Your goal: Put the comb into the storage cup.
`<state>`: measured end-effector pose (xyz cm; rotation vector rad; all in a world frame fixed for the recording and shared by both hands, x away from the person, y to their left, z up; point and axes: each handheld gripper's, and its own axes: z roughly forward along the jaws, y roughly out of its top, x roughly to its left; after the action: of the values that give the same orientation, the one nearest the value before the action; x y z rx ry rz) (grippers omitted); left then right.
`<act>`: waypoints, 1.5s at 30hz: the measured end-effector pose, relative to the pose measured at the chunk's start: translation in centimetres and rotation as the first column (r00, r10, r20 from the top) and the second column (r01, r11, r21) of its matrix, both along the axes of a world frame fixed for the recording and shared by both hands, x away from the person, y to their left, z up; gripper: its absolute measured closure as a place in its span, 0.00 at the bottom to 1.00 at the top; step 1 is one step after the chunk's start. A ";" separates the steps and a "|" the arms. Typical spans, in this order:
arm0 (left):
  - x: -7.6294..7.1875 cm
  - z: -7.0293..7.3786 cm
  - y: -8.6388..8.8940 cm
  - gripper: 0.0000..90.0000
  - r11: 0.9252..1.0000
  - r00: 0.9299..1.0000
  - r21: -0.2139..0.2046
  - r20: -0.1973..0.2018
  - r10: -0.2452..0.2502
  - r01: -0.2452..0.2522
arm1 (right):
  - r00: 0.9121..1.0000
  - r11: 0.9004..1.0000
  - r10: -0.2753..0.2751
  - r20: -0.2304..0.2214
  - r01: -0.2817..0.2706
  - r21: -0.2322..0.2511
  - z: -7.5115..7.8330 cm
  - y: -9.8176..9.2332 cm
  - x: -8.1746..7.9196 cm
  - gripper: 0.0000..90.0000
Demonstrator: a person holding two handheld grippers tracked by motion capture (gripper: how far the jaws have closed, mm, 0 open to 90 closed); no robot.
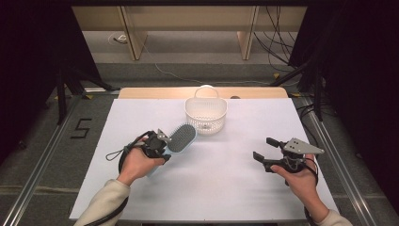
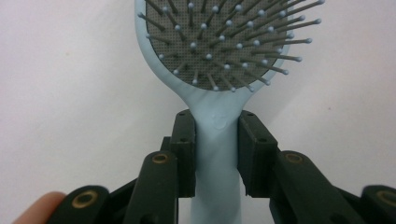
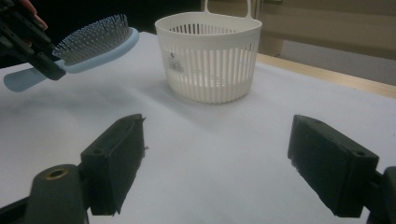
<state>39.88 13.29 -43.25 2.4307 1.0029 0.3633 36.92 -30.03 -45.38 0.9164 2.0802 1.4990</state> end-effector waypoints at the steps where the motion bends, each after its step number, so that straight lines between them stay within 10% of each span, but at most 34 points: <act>1: 0.0 0.1 0.0 0.78 1.000 1.000 0.000 0.003 -0.001 0.001 | 1.000 1.000 0.000 0.000 0.000 0.000 0.0 0.0 0.0 0.22; 45: 0.1 0.8 0.8 0.78 0.995 0.996 -0.092 0.069 0.050 -0.044 | 1.000 1.000 -0.003 -0.002 0.003 0.002 -0.1 0.0 0.0 0.22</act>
<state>39.99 14.12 -42.48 2.3008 1.0246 0.4088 36.92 -30.05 -45.44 0.9219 2.0781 1.5002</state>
